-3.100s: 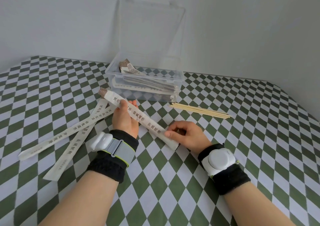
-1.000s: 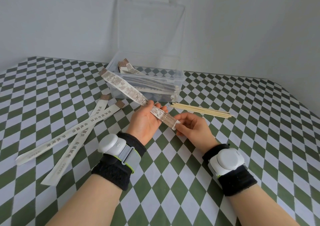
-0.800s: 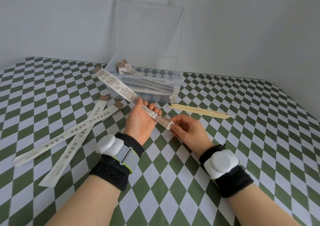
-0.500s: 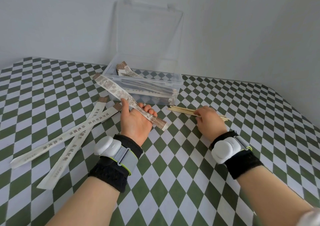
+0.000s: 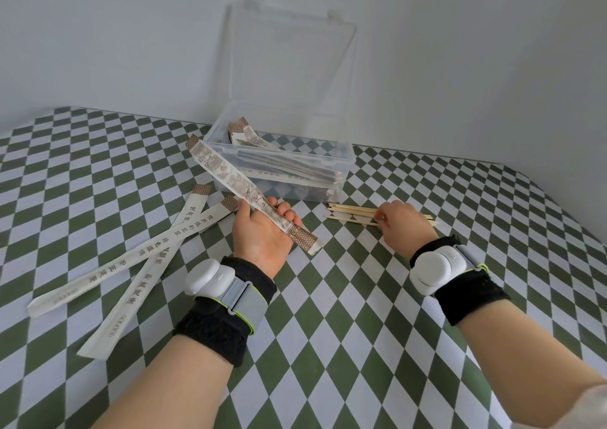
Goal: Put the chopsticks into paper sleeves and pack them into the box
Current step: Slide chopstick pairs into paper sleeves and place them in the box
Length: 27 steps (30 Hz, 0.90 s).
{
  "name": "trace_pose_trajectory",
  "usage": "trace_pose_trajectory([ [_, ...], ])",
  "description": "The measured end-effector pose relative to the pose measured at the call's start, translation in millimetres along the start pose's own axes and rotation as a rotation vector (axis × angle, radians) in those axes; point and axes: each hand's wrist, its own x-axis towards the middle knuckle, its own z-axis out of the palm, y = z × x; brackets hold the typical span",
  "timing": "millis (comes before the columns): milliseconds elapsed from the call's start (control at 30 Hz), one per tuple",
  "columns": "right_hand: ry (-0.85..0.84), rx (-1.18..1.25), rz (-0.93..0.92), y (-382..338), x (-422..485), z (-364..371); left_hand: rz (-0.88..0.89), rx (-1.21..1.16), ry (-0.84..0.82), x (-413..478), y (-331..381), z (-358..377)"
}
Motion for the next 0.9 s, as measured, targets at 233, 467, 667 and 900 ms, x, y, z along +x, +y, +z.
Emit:
trace_pose_trajectory([
  [233,0.006,0.024,-0.002,-1.0,1.0,0.0,-0.004,-0.008,-0.002,0.1,0.2,-1.3],
  [467,-0.063,-0.038,-0.033,-1.9,2.5,-6.3,0.007,-0.026,0.007,0.4,0.8,-1.7],
  [667,-0.228,0.018,-0.056,-14.4,-7.0,-8.3,0.034,-0.039,0.012,1.5,1.2,-2.5],
  [900,-0.271,0.029,-0.039,-19.9,-16.1,-5.3,0.064,-0.059,0.023,0.7,2.2,-2.0],
])
